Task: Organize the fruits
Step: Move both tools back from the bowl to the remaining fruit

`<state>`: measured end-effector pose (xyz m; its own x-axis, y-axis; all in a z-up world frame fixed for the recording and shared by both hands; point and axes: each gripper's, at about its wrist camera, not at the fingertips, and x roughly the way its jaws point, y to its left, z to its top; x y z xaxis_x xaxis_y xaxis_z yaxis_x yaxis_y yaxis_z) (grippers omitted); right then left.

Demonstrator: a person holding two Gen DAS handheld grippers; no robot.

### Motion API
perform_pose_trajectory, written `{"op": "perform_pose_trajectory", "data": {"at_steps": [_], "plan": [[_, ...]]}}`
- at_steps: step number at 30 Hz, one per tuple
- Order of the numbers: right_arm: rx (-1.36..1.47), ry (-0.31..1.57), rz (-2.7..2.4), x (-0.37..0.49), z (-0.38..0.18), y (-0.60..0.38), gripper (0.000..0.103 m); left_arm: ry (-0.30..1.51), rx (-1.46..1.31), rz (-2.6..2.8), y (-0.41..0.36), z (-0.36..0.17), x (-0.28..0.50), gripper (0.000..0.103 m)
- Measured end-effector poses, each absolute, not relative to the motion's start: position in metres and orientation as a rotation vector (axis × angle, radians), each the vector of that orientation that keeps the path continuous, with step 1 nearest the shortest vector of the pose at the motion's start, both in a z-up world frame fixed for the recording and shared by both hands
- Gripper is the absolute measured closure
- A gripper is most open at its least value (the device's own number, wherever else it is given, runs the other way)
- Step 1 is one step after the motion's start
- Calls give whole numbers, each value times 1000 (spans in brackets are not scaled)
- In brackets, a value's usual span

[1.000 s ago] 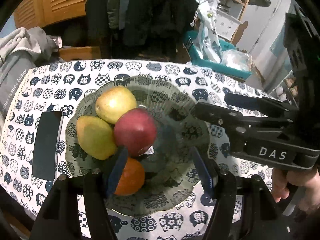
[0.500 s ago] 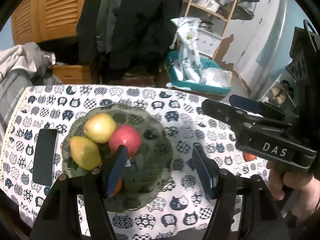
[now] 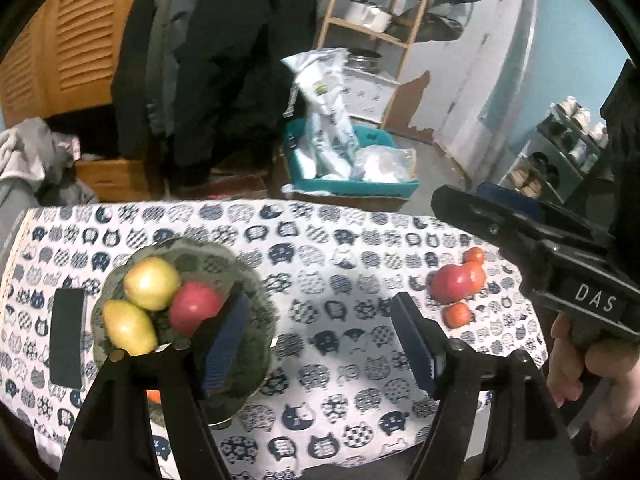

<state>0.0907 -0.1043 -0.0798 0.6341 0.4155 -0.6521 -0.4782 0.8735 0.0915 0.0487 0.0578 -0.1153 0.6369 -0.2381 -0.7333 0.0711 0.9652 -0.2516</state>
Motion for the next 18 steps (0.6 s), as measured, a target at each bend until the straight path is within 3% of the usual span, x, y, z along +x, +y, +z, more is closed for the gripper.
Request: {"op": "perform_pose_trajectory", "data": {"at_steps": [5,18], "plan": [[-97,695,476,83,-71,-127,26,838,-184,-218,36,-102,46,23],[-99,651,393,66,-58,-191,26,850,-112,-294,-15,-97,54,21]]}}
